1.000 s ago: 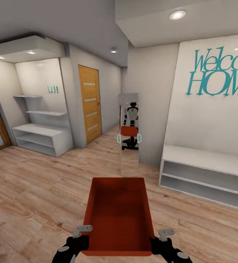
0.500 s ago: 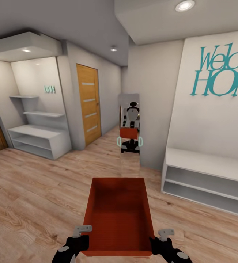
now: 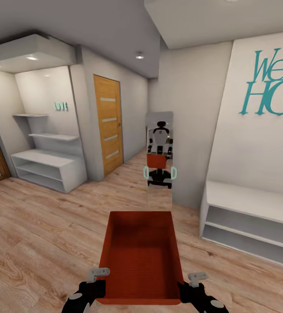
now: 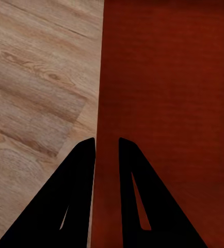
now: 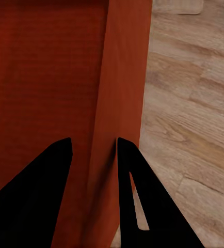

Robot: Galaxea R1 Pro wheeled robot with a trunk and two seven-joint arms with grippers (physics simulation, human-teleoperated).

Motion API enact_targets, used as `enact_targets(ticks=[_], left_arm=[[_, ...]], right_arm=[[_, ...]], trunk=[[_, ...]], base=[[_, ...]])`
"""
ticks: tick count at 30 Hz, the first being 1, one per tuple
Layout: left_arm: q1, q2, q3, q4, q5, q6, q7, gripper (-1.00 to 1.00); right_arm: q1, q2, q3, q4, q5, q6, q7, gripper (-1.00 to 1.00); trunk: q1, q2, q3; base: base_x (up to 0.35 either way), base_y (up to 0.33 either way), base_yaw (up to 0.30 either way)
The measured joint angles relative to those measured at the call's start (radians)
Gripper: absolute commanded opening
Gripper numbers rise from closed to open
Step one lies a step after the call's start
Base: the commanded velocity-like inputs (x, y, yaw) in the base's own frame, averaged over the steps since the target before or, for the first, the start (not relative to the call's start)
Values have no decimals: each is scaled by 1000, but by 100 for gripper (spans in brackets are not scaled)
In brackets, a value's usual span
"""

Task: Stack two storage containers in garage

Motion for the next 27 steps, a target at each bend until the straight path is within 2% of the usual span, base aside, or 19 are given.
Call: enact_targets(ticks=[12,27], left_arm=[[0,0,0,0,0,0,0,-100],[0,0,0,0,0,0,0,-100]], right_arm=[[0,0,0,0,0,0,0,-100],[0,0,0,0,0,0,0,-100]], trunk=[[0,0,0],[0,0,0]], base=[[329,83,162],[329,6,153]])
